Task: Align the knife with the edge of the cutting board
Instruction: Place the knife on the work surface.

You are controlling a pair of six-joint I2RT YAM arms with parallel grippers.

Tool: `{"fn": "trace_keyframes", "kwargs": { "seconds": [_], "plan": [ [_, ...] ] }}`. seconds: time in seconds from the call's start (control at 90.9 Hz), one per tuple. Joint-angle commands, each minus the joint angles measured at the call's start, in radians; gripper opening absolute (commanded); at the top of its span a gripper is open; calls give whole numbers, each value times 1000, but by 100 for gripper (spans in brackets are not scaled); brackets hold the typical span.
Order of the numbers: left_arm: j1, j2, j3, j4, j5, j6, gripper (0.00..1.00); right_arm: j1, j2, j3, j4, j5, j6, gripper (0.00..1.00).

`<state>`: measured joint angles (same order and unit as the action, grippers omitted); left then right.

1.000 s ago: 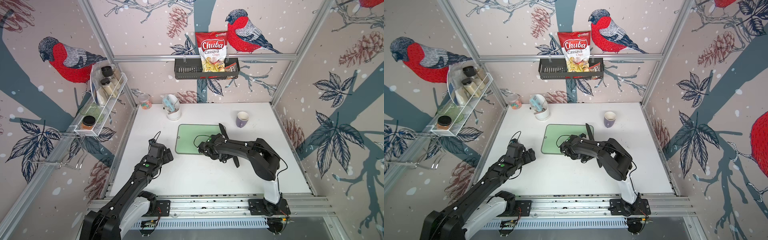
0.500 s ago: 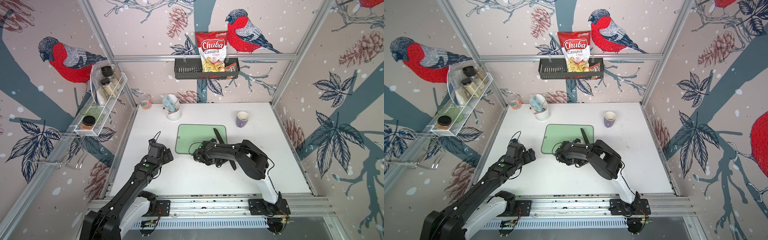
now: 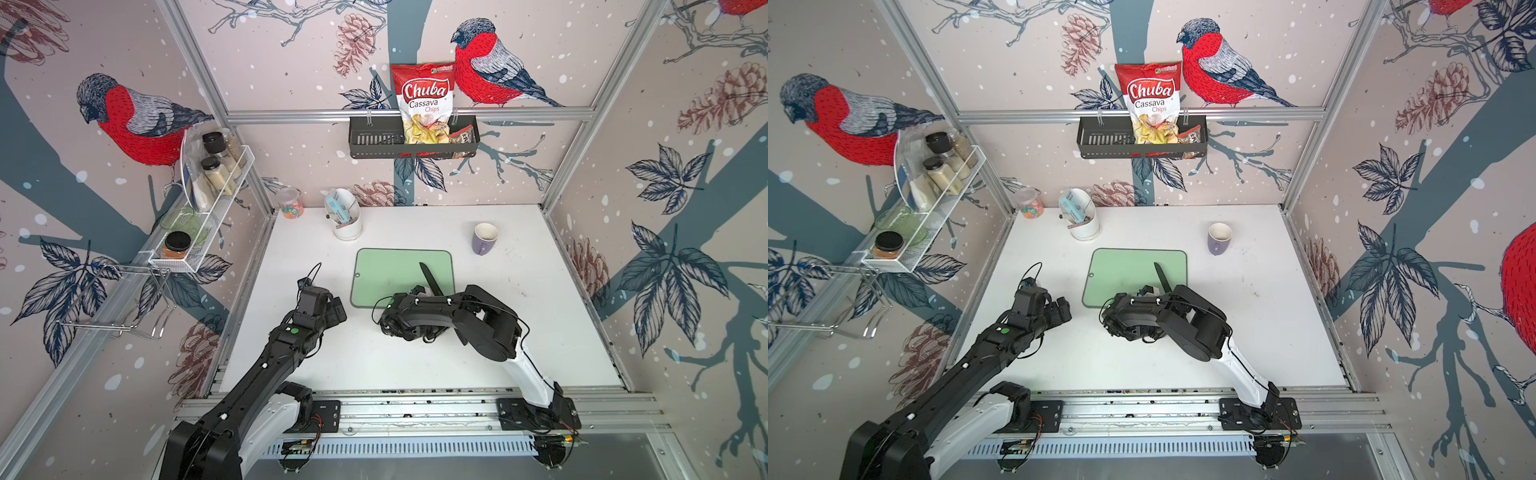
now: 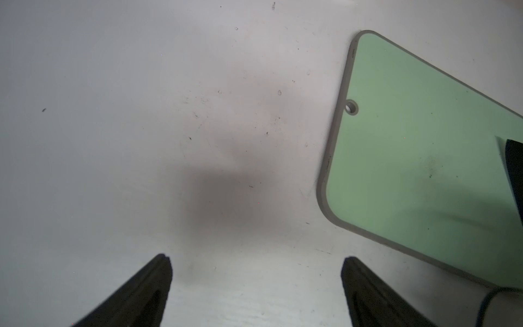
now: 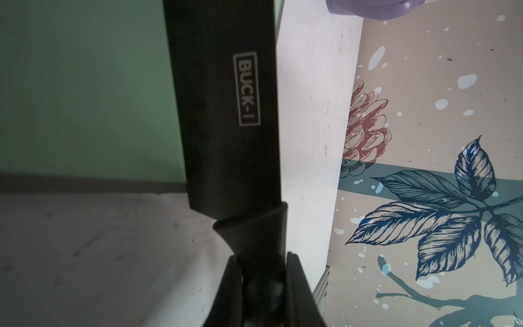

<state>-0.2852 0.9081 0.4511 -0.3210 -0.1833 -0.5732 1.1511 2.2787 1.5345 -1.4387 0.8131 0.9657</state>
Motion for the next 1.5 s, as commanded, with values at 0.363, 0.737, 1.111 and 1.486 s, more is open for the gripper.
{"fn": "trace_keyframes", "kwargs": {
  "seconds": [0.363, 0.737, 1.111, 1.486],
  "plan": [
    [0, 8, 2, 15, 3, -4, 96, 56, 65, 54, -35, 3, 16, 26],
    [-2, 5, 1, 13, 1, -3, 96, 86, 62, 67, 20, -31, -15, 45],
    [0, 3, -1, 14, 0, -3, 96, 83, 14, 41, 134, -52, -76, 47],
    [0, -2, 0, 10, 0, -3, 96, 64, 5, 51, 202, -72, -131, 48]
  ]
}}
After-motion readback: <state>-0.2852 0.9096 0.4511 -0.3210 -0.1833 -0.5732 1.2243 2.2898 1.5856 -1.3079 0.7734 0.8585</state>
